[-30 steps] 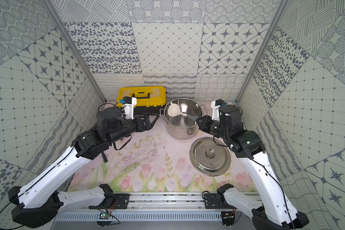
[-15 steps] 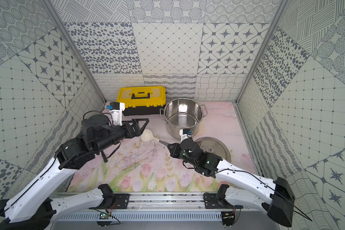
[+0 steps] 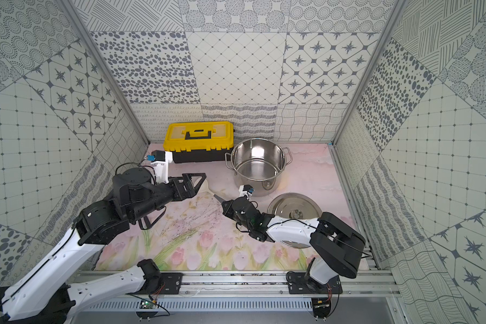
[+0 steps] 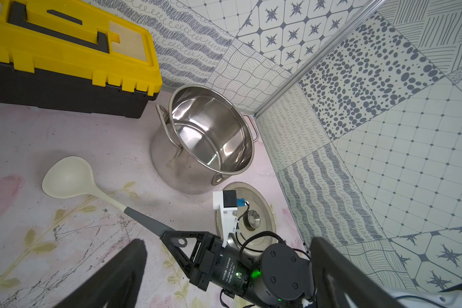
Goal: Stir the soup with a spoon
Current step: Place the spoon at the center of the board.
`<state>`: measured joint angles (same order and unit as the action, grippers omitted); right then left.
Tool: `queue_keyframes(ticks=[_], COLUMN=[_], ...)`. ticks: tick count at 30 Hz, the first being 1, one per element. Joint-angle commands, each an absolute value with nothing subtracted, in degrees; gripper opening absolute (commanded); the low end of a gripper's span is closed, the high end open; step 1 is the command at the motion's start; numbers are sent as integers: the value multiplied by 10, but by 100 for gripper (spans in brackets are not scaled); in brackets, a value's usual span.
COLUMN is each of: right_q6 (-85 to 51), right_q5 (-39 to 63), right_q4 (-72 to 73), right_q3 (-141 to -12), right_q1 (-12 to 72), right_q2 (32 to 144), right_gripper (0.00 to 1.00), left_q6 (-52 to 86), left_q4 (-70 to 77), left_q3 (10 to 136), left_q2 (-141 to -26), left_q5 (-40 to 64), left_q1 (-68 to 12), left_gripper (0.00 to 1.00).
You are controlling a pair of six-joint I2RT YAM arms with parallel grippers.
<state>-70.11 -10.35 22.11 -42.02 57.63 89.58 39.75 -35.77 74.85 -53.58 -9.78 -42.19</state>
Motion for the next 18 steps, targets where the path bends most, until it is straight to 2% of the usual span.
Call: queue_keyframes(ticks=[1,6,8,10,15,18], right_q6=[-745,-787,-782,-768,-691,-614], right_q5=[-74,-78,-82,-83,-104,-185], right_q4=[294,315,277,219,-8,-160], right_q3=[-403,-329,-313,-299,-306,-333], right_q1=[584,587,588,587,592,601], right_q2=[929,924,894,853,722,625], right_gripper=[30,68,86,97,97,97], left_q6=[410,417,416,414,383,321], left_q4=[-332,-314,-312,-313,-315,-329], left_q3=[737,723,720,717,709,722], left_q2=[-536,-541,-544,-547,-551,-557], left_q5=[-103,-100,-102,-106,-134,-142], left_q1=[-421,-423,-423,-423,-423,-423], left_gripper=[100,100,100,100,100,100])
